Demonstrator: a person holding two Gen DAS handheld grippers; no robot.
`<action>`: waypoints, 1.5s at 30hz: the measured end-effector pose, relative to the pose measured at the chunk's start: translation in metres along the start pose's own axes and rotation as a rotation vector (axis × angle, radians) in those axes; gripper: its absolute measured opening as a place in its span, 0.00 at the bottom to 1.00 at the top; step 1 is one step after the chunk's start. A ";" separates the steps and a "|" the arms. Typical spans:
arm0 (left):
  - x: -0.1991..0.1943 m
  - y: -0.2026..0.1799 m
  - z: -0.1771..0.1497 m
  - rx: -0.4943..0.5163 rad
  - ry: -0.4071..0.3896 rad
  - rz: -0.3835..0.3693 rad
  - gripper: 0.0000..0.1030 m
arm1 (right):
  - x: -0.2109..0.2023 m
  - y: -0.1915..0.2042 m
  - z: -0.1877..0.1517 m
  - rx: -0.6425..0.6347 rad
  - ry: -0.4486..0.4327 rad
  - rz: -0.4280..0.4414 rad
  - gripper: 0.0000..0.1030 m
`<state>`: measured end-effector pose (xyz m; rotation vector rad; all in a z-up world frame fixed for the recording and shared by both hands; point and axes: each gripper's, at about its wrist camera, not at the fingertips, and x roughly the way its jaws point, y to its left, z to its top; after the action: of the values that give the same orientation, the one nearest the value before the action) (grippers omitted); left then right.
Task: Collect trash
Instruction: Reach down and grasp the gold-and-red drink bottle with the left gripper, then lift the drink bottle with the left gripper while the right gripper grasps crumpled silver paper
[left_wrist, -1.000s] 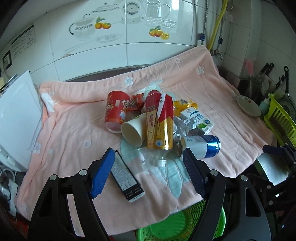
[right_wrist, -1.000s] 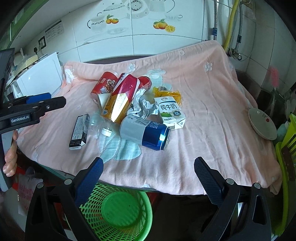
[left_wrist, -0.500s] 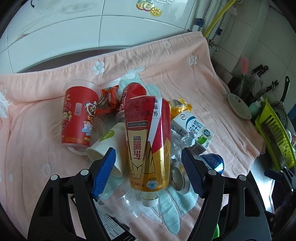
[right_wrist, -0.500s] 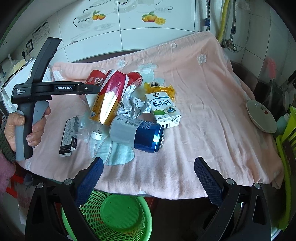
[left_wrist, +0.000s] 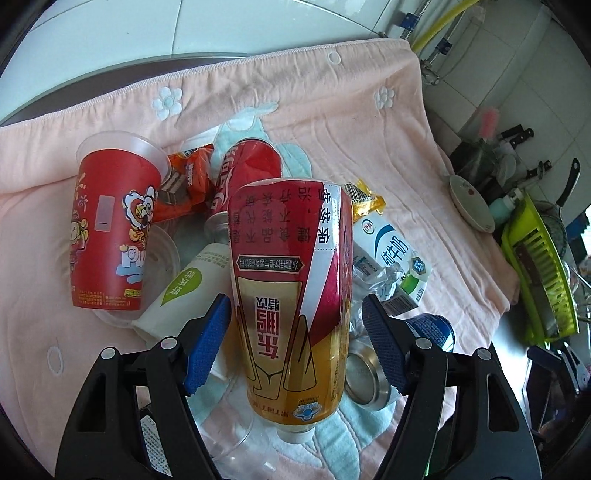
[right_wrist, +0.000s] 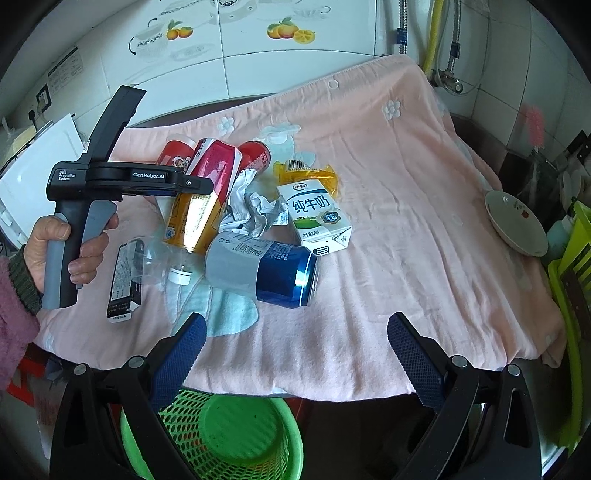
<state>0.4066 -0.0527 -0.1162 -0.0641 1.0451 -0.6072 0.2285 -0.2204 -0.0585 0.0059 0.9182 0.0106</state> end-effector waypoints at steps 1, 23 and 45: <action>0.002 0.000 0.000 0.001 0.005 0.000 0.70 | 0.001 0.000 0.000 0.001 0.001 0.000 0.93; -0.060 0.002 -0.020 -0.018 -0.101 -0.053 0.60 | 0.015 0.013 0.032 -0.038 -0.007 0.065 0.93; -0.182 0.054 -0.064 -0.117 -0.264 0.006 0.60 | 0.141 0.077 0.121 -0.276 0.233 0.222 0.79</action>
<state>0.3136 0.0980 -0.0230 -0.2376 0.8236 -0.5165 0.4101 -0.1420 -0.0962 -0.1523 1.1391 0.3499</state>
